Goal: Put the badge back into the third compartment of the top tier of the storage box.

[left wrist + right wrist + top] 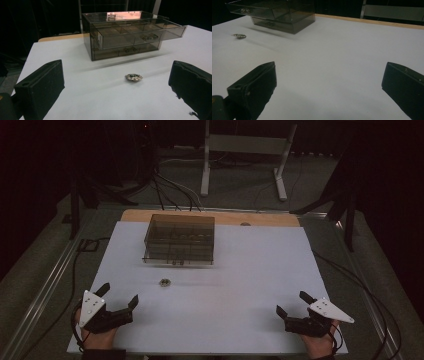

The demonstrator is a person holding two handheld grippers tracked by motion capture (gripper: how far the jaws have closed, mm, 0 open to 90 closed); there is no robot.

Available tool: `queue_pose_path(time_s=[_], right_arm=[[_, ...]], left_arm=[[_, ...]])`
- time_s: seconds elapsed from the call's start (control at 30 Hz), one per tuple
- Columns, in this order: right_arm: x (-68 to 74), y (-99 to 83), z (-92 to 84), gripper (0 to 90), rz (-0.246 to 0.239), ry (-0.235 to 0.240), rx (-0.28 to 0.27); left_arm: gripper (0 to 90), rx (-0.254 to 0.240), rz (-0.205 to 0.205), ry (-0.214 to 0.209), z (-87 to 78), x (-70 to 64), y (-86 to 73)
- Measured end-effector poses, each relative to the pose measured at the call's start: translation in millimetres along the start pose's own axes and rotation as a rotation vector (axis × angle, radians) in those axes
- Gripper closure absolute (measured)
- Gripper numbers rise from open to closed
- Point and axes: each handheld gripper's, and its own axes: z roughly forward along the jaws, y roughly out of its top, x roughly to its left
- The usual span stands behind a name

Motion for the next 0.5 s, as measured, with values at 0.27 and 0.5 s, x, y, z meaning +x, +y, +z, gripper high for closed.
queue_pose_path(time_s=[0.27,0.5], right_arm=[[2.2,0.9,-1.7,0.0,-0.007,-0.005,-0.024],[3.6,1.8,-2.8,0.0,-0.01,-0.006,-0.039]], left_arm=[[1.0,0.002,0.001,0.004,-0.2,0.8,0.0],[1.4,0.032,0.017,0.018,2.0,-1.4,0.8]])
